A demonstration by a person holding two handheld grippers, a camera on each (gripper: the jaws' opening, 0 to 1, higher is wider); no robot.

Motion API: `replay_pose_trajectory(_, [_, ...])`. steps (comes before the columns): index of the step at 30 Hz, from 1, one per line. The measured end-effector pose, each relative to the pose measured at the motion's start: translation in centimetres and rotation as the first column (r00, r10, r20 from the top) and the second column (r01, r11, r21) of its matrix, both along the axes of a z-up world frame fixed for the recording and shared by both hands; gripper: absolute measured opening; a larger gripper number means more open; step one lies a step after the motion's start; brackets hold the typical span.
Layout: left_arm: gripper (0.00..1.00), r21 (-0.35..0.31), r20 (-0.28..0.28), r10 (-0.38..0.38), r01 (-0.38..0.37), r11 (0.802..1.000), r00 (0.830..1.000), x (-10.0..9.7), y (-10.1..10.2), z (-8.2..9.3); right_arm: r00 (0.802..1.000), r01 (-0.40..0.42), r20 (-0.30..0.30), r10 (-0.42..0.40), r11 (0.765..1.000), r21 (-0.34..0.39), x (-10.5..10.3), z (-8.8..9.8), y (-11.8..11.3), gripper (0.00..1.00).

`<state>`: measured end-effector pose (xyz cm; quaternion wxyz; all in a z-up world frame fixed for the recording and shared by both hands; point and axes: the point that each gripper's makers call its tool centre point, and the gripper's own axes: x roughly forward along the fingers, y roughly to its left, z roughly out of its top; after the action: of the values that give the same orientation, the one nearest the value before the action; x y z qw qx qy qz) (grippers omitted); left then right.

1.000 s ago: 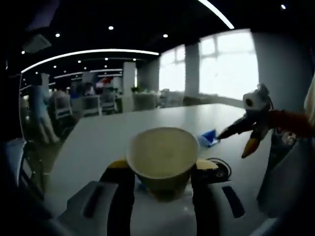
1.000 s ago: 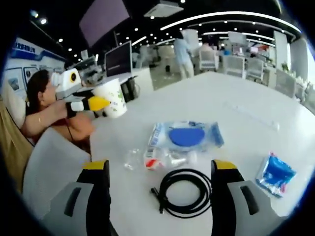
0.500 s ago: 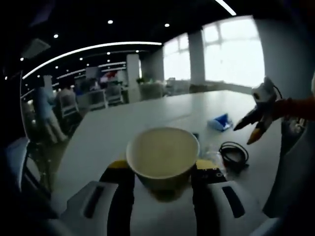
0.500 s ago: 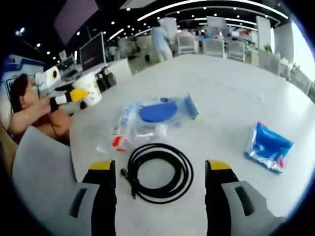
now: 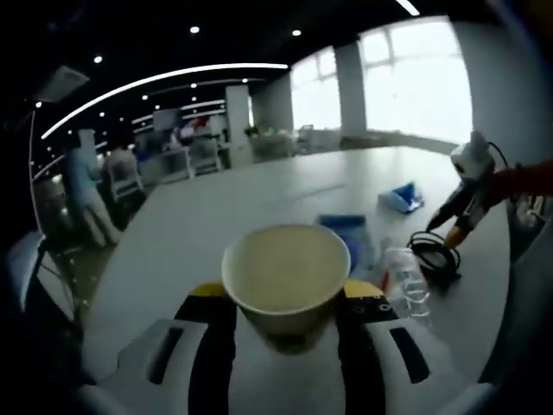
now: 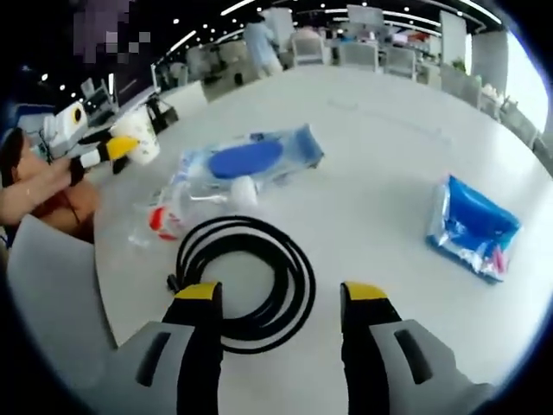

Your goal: Arrange the tabletop items into an orderly group along one side of the table until the central work area is clear of visible clutter.

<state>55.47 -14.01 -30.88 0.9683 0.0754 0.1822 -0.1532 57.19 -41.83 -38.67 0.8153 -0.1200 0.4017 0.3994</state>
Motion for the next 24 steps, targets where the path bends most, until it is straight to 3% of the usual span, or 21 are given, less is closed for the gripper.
replay_pose_trajectory(11, [0.43, 0.008, -0.008, 0.016, -0.016, 1.0, 1.0, 0.5, 0.5, -1.9, 1.0, 0.007, -0.013, -0.008, 0.997, -0.079, -0.2, -1.0, -0.2, 0.3])
replay_pose_trajectory(16, [0.43, 0.029, -0.007, 0.017, -0.017, 0.999, 1.0, 0.8, 0.6, -2.7, 0.999, 0.037, -0.017, -0.039, 0.994, -0.099, 0.1, -1.2, -0.3, 0.29])
replay_pose_trajectory(20, [0.43, 0.004, -0.013, 0.035, -0.035, 0.999, 0.999, 1.2, 0.9, -3.5, 0.998, 0.049, -0.024, -0.053, 0.991, -0.125, 0.2, -1.3, -0.3, 0.26])
replay_pose_trajectory(24, [0.43, 0.034, 0.004, 0.037, -0.038, 0.999, 0.999, 1.4, 1.2, -3.9, 0.997, 0.067, -0.019, -0.071, 0.987, -0.146, 0.3, -1.4, -0.7, 0.22])
